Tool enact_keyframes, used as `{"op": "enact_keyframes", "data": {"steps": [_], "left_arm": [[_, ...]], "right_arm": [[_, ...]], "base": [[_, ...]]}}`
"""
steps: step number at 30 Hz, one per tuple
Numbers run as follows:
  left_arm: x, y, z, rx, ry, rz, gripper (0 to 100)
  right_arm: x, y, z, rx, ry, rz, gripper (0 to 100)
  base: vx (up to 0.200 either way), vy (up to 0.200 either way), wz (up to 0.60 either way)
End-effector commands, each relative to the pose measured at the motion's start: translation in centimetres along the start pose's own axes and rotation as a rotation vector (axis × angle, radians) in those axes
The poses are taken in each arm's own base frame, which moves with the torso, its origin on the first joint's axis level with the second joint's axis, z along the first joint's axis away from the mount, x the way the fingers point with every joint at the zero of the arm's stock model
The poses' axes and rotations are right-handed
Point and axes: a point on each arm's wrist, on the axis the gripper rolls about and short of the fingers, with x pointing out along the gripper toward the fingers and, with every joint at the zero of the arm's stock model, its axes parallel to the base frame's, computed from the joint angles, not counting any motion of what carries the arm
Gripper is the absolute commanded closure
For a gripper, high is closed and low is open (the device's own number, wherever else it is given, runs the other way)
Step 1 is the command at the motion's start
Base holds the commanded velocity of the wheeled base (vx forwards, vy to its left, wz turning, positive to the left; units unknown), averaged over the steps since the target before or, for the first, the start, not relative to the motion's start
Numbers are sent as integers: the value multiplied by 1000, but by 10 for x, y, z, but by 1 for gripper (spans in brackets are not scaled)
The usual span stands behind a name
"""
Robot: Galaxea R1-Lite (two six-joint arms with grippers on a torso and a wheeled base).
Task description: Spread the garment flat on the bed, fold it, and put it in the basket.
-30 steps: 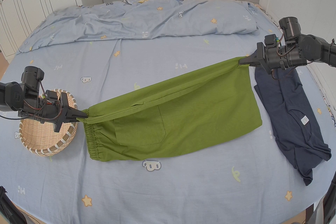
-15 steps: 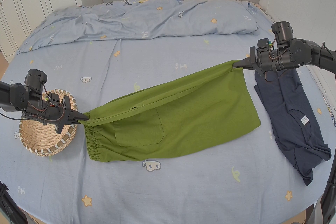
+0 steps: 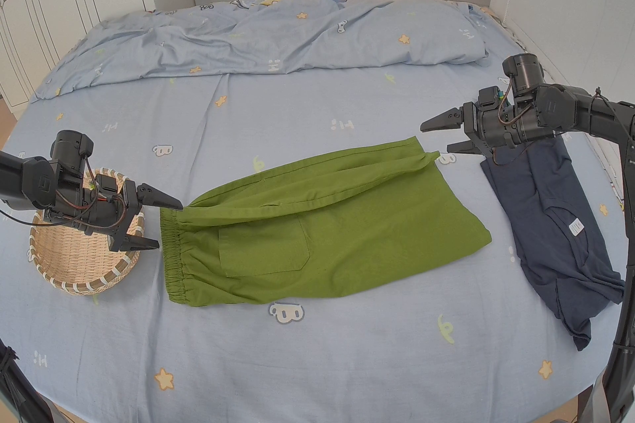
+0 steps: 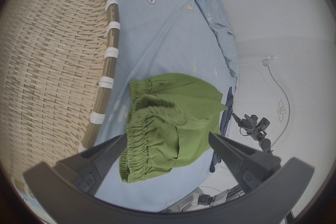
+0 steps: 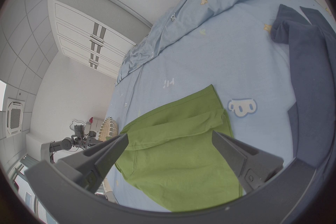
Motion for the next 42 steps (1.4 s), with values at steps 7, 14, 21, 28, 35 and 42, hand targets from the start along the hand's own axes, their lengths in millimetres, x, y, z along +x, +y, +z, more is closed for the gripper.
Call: {"op": "enact_keyframes", "data": {"steps": [7,14,21,28,35,42], "left_arm": [[16,-22,-15,31,68,-27,0],[21,-39,-17,65,71,-62,0],[44,-52,19,1,-16,-116,0],[56,-34,50,-47,-107,-108,0],[54,-32,61,-50,-135,-112,0],[42,-44,42,-26,-106,-131,0]], "right_arm": [[4,-5,-7,19,27,-5,0],[7,-10,-15,31,51,-12,0],[-2,-8,-12,30,37,-13,0],[-11,1,-13,21,33,-5,0],[-2,7,-17,12,53,9,0],[-2,8,-22,21,69,6,0]], "base": [[0,0,0],[0,0,0],[0,0,0],[0,0,0],[0,0,0],[0,0,0]]}}
